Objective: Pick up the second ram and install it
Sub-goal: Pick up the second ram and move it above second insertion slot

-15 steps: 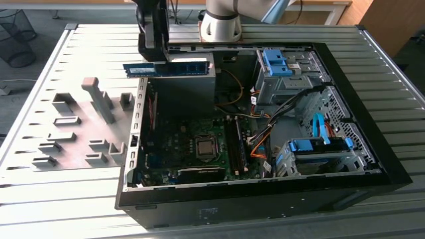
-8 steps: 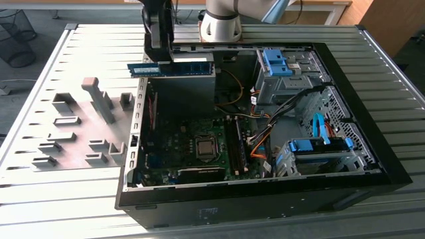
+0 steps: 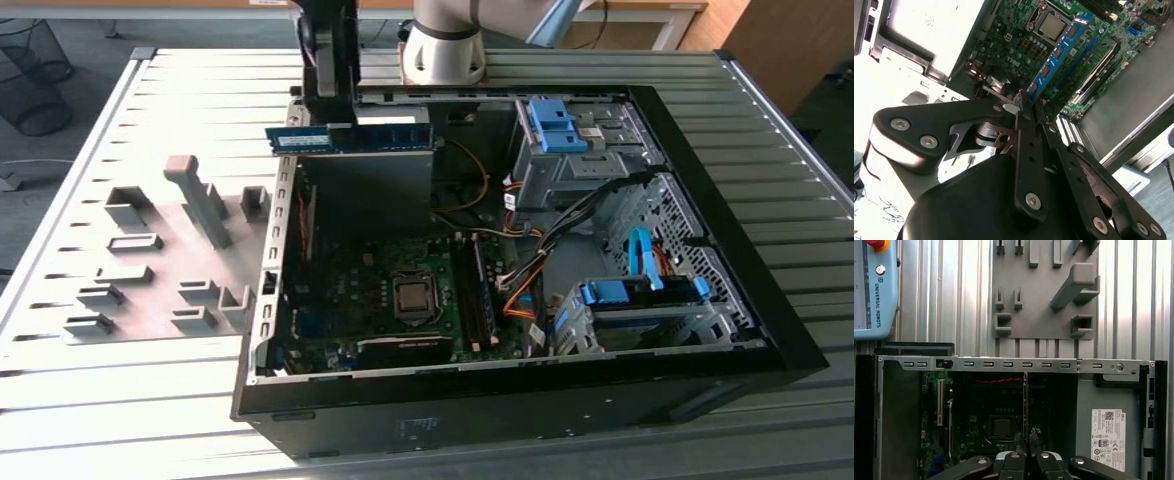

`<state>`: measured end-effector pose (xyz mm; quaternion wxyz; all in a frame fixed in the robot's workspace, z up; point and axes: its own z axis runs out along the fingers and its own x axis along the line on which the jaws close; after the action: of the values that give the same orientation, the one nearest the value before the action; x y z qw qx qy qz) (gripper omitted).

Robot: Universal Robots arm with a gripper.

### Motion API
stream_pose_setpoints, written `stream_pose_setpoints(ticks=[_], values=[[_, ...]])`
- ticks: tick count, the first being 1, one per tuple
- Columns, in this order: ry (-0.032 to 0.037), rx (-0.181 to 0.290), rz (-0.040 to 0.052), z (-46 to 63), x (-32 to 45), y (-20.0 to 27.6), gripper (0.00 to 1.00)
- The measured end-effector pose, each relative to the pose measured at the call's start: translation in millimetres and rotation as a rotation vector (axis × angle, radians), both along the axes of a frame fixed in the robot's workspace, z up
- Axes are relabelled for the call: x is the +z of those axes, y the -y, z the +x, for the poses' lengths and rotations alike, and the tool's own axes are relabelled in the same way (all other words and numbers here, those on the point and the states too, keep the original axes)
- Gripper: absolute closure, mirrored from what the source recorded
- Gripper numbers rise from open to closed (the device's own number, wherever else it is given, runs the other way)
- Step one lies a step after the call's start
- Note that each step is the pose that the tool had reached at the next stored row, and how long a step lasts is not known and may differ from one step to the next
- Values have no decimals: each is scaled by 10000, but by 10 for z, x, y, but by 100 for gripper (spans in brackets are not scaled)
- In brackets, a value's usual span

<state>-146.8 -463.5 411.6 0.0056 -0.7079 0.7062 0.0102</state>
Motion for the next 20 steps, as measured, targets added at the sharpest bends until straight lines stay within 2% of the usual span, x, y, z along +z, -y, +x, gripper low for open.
stream_pose_setpoints(ticks=[20], values=[[-1,0,0,249,0,0,86]])
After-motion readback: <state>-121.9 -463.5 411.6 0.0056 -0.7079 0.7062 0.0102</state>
